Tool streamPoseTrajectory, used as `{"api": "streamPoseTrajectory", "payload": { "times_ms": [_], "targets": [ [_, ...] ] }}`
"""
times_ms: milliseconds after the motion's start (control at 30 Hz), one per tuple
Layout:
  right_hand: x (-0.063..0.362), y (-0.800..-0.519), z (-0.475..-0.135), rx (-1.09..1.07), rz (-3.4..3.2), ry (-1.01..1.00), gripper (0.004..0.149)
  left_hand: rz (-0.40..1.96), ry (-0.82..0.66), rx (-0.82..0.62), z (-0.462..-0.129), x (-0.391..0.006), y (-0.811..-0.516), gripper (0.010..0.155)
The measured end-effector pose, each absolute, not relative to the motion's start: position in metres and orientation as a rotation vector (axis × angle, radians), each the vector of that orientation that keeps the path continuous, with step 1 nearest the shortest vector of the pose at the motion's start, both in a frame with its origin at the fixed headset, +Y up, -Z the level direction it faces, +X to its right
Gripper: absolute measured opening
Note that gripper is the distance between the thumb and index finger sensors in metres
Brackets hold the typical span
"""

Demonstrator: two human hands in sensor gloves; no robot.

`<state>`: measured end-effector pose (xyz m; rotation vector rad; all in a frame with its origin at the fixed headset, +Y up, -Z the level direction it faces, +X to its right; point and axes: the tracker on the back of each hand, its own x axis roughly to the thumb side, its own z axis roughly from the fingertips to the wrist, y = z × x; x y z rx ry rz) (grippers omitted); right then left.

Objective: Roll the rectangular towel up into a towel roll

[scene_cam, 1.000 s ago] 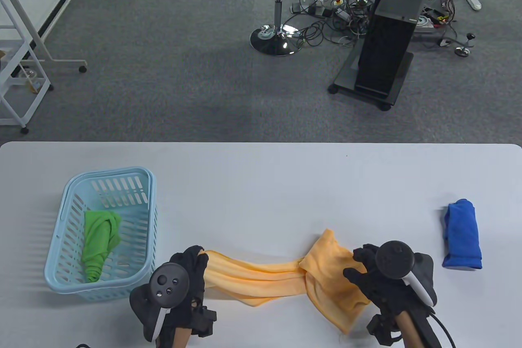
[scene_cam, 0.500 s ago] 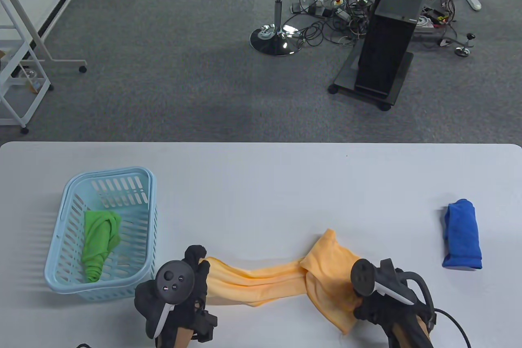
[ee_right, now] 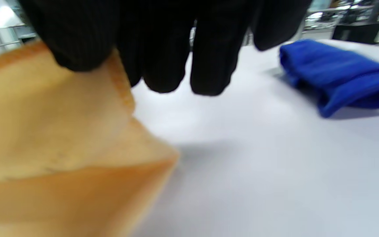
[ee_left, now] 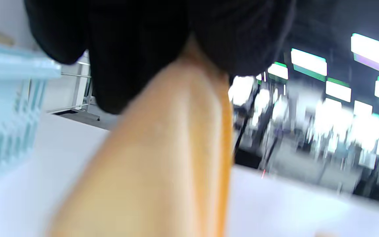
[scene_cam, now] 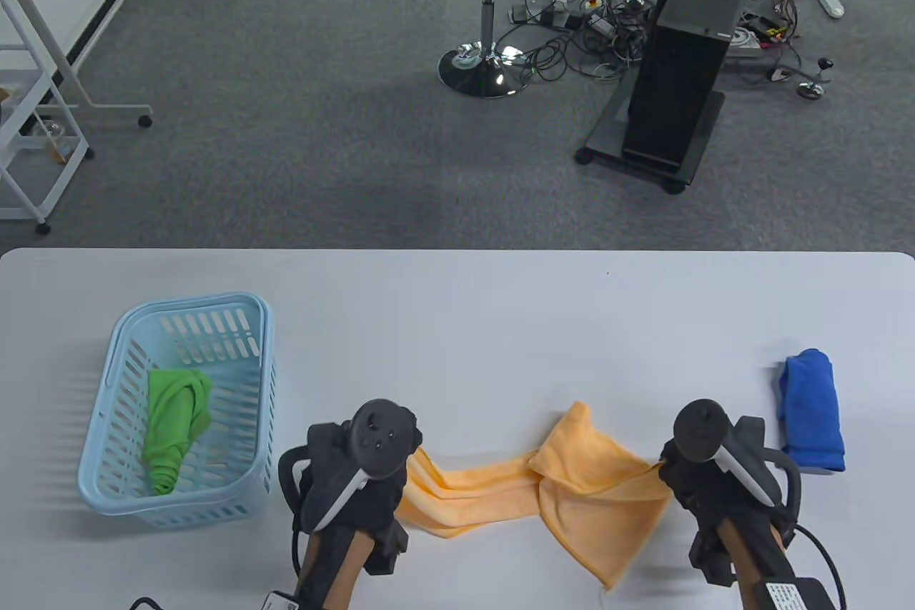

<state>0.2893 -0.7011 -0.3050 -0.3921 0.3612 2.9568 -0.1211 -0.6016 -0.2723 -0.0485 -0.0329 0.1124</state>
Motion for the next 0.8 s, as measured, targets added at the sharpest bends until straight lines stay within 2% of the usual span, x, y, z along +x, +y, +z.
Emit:
{"api": "streamPoseTrajectory", "payload": {
  "times_ms": [100, 200, 233, 300, 433, 533, 600, 667, 800],
  "targets": [
    [0.303, -0.686, -0.310, -0.492, 2.968, 0.328, 0.044, -0.074, -0.020, -0.016, -0.277, -0.128, -0.575, 0.044],
    [0.319, -0.667, -0.310, -0.592, 3.000, 0.230, 0.044, -0.053, 0.074, -0.009, -0.282, -0.156, -0.553, 0.045],
    [0.325, -0.657, -0.307, -0.592, 3.018, 0.065, 0.044, -0.067, 0.125, 0.010, -0.283, -0.169, -0.547, 0.045],
    [0.331, -0.647, -0.304, -0.614, 3.008, -0.072, 0.044, -0.096, 0.192, 0.068, -0.281, -0.190, -0.537, 0.045],
    [0.348, -0.631, -0.299, -0.708, 2.975, -0.111, 0.043, 0.021, 0.331, 0.166, -0.278, -0.239, -0.520, 0.045],
    [0.356, -0.625, -0.297, -0.766, 2.945, -0.131, 0.043, 0.057, 0.436, 0.162, -0.277, -0.262, -0.517, 0.046],
    [0.358, -0.620, -0.296, -0.735, 2.891, -0.191, 0.042, -0.014, 0.487, 0.097, -0.276, -0.272, -0.519, 0.046],
    [0.362, -0.614, -0.296, -0.772, 2.843, -0.209, 0.042, -0.042, 0.517, 0.121, -0.275, -0.281, -0.522, 0.046],
    [0.382, -0.605, -0.292, -0.929, 2.753, -0.250, 0.040, 0.046, 0.572, 0.160, -0.275, -0.307, -0.529, 0.045]
  ]
}}
